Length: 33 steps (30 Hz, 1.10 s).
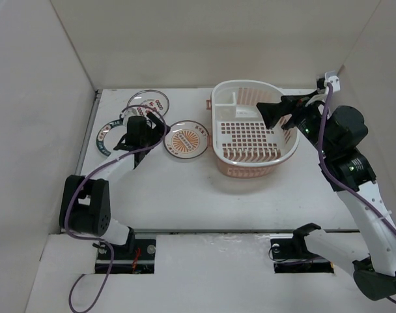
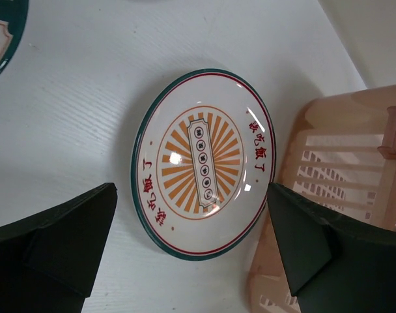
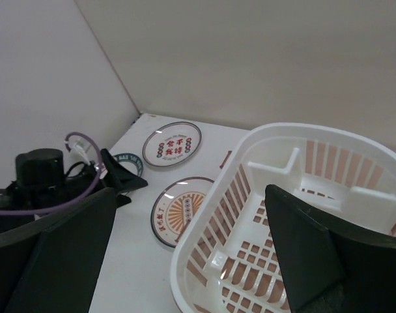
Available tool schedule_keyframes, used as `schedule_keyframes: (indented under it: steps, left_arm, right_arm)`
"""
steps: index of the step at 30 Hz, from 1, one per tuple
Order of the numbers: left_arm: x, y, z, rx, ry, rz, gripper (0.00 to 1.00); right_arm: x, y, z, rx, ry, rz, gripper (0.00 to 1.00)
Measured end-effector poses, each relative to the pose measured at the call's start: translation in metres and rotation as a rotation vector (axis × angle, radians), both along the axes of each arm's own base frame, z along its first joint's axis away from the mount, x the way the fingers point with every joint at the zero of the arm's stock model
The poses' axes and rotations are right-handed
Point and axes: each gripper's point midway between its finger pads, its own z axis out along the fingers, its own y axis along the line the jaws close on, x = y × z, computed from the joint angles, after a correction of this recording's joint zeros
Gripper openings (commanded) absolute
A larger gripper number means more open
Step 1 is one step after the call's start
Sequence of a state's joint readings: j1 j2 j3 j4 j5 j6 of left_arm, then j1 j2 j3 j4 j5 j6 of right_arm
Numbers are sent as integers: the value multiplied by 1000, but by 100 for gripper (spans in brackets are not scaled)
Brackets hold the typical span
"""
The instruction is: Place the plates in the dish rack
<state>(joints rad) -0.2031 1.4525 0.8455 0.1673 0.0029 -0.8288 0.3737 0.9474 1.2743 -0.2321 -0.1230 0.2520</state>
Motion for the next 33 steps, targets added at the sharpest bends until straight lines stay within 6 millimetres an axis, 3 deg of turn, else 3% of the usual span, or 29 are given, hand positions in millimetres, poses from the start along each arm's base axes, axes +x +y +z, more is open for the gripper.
schedule_keyframes:
  steps: [6,14,20,25,26,28,33]
  left_arm:
    - [11,-14,-19,-28,7,-11,100]
    - [12,-13,-56,-18,69,7,94]
    - [10,-11,-74,-6,96,14,79]
    - [14,-14,-83,-15,70,5,58]
    - [15,-14,-83,-18,65,5,58]
    - [15,-15,-84,-25,59,0,48]
    - [11,-16,-88,-29,64,-6,47]
  right_arm:
    - [-4,6,3,4,-12,30,100]
    - [-7,13,1,4,-13,60,100]
    - [-9,16,1,4,-14,77,100]
    - [-10,19,2,5,-19,86,100]
    - [-10,19,2,5,-19,86,100]
    - [-8,20,1,5,-18,86,100]
    - [-3,22,-4,-1,-4,87,100]
